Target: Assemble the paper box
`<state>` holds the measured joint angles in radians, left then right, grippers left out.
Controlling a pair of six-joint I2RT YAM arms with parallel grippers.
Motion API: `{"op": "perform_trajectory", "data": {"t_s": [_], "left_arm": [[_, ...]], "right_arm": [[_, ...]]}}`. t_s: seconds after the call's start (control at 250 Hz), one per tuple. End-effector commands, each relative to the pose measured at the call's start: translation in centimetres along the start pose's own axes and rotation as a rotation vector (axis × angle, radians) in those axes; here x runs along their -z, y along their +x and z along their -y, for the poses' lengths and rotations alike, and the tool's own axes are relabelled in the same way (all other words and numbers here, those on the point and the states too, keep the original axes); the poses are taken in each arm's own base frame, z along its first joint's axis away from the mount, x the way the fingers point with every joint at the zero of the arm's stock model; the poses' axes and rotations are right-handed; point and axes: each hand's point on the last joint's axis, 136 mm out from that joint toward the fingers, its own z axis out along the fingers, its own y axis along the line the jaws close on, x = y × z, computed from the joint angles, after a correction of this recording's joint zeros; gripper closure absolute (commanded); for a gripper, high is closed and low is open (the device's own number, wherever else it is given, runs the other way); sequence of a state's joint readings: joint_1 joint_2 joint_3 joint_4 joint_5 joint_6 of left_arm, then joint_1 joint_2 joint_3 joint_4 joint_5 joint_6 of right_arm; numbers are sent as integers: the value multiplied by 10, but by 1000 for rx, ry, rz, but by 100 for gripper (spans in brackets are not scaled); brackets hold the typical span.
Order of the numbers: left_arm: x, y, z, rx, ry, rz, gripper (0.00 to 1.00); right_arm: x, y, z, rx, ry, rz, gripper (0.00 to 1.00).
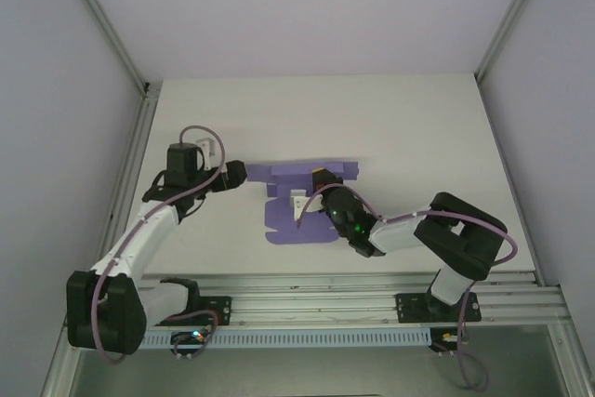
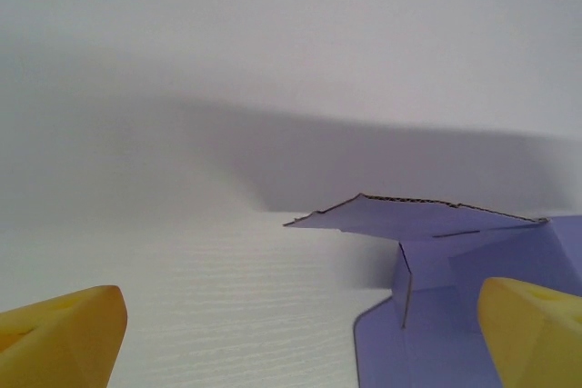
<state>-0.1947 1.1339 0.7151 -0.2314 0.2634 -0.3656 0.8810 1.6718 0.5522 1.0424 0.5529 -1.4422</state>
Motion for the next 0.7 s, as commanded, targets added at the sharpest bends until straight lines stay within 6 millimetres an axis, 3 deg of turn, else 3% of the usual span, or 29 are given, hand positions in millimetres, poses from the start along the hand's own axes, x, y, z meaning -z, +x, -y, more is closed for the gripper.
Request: {"op": "perform_trajectory", "data": {"t_s": [0.0, 0.084, 0.28, 0.363, 0.475, 0.695], "left_arm": [[10, -29, 4, -4, 50, 58, 0], [4, -36, -4, 46, 44, 32, 0], [-22, -46, 12, -15, 159, -21, 0], [-36, -52, 10, -28, 163, -45, 0], [-59, -52, 5, -12, 158, -130, 14], [-88, -34, -7, 26, 158, -215, 28]], "right_arm": [[-1, -10, 0, 35, 45, 43, 100], [-2, -9, -15, 56, 20, 32, 100], [-5, -10, -33, 52, -11, 34, 100], [-8, -9, -35, 48, -16, 32, 100], [-9, -9, -37, 49, -26, 27, 100], [-11, -7, -34, 31, -28, 16, 100]]}}
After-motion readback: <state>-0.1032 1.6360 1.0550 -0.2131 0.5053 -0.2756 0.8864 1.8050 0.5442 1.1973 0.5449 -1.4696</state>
